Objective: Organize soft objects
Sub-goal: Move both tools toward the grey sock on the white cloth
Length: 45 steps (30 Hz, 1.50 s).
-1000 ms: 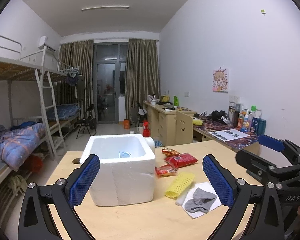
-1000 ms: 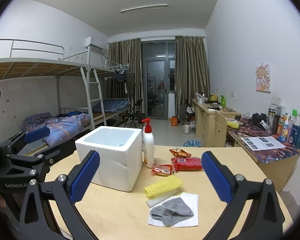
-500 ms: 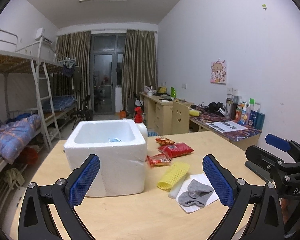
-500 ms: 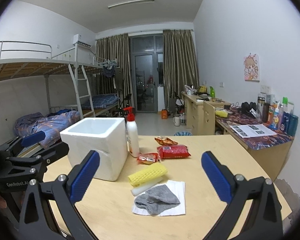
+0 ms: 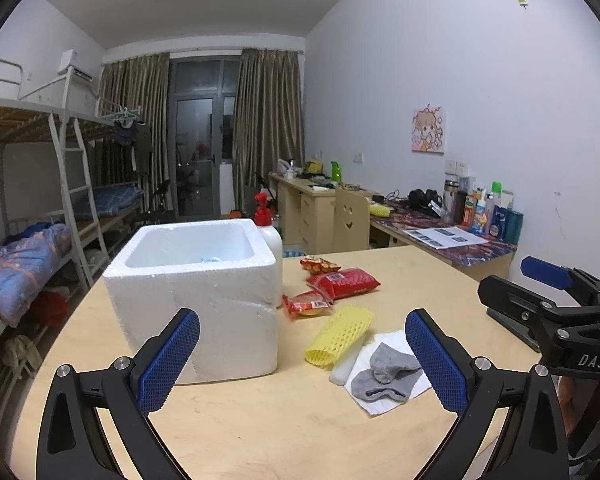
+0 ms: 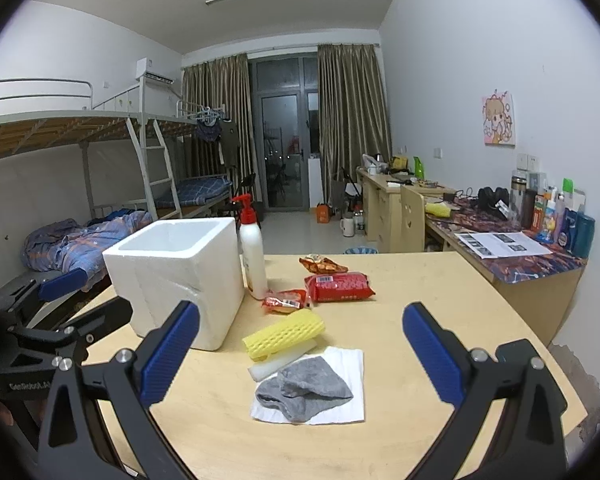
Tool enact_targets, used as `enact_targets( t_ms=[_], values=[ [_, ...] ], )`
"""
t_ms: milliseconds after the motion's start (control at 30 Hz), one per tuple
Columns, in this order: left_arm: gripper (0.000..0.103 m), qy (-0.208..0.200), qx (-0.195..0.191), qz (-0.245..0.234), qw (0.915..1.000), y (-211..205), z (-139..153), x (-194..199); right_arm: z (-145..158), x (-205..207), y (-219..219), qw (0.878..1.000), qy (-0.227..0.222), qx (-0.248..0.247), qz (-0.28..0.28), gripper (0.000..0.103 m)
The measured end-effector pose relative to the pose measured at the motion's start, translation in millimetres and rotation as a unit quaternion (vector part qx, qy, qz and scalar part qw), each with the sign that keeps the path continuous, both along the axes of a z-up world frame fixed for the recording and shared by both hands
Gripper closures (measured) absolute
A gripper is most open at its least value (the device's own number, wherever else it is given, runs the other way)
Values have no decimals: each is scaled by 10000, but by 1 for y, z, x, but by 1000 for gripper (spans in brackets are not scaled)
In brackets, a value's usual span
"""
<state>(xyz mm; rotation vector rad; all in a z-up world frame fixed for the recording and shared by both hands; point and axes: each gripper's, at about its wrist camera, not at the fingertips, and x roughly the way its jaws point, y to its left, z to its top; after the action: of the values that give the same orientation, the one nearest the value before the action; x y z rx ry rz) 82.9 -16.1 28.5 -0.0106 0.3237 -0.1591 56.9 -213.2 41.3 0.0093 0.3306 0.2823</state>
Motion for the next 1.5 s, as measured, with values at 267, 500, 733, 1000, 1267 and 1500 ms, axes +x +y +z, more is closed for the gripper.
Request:
enact_targets(
  t_ms=[267, 500, 733, 1000, 1267, 1500],
  values=[
    [0, 214, -8, -120, 9997, -4, -12, 12, -8, 13, 1, 9997, 198, -88, -55, 0],
    [0, 507, -13, -196, 9985, -7, -27, 30, -18, 28, -2, 9991, 405, -102, -78, 0],
    [0, 654, 56, -247, 9975, -12, -38, 45, -27, 41, -7, 9983, 552, -147, -104, 0],
    [0, 930, 178, -488, 9943, -24, -53, 66, -37, 57, -16, 9970, 748, -140, -115, 0],
    [0, 1133, 172, -539, 9919, -32, -59, 96, -55, 72, -25, 9941, 1065, -184, -70, 0],
    [3, 1438, 216, -786, 9862, -47, -71, 120, -68, 79, -37, 9916, 1284, -142, -71, 0]
  ],
)
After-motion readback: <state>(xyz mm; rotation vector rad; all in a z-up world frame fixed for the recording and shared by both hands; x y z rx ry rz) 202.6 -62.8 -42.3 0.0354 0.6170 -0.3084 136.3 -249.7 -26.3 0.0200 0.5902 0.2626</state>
